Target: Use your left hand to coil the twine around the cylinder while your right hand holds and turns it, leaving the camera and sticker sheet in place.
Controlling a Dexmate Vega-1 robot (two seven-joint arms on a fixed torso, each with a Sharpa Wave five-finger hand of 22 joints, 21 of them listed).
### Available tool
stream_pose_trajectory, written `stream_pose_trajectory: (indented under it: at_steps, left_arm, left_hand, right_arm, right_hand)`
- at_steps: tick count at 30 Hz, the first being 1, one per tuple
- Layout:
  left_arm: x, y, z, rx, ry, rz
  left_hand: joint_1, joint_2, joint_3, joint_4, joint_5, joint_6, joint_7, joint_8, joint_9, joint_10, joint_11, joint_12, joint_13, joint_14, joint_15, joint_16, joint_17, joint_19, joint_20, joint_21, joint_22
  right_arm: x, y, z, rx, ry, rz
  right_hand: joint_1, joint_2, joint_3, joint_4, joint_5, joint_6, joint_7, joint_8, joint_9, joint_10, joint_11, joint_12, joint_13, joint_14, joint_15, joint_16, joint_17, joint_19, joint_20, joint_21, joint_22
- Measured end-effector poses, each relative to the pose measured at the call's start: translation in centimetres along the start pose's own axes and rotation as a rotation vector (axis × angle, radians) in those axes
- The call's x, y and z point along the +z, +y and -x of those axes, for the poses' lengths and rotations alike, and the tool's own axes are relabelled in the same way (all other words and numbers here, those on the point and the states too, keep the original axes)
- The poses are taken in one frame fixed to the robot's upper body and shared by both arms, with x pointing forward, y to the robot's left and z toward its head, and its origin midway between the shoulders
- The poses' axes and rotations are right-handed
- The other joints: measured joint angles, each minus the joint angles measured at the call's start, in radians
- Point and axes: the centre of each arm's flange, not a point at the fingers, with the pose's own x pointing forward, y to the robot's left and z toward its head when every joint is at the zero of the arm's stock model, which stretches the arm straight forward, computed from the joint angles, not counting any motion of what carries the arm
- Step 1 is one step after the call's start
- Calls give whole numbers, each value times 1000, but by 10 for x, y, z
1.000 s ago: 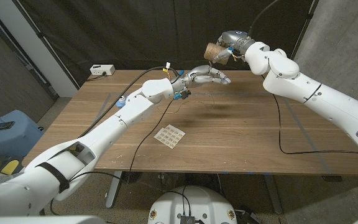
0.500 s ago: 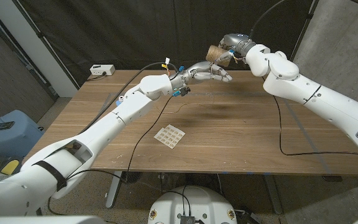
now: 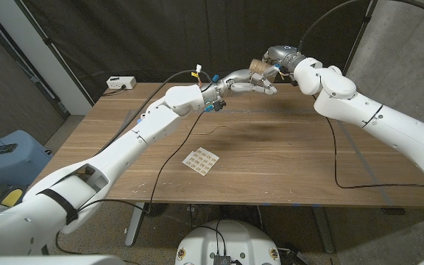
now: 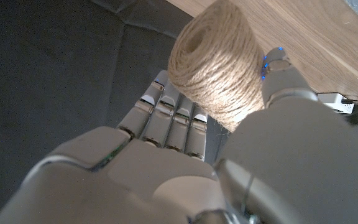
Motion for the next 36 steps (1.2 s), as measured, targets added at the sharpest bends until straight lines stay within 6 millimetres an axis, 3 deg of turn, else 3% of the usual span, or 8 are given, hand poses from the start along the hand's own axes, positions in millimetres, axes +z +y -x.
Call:
stream_pose_trajectory:
  at_steps: [36]
  left_arm:
    - [8, 9, -4, -20, -20, -2]
  left_hand:
    - [0, 0, 0, 0, -1, 0, 0, 0, -1, 0, 0, 0, 0, 0, 0, 0, 0, 0, 0, 0, 0]
  right_arm:
    - [-2, 14, 6, 33, 6, -8]
  right_hand:
    - [8, -8, -1, -1, 1, 2, -2, -3, -4, 0, 0, 4, 0, -1, 1, -1, -1, 0, 0, 0, 0]
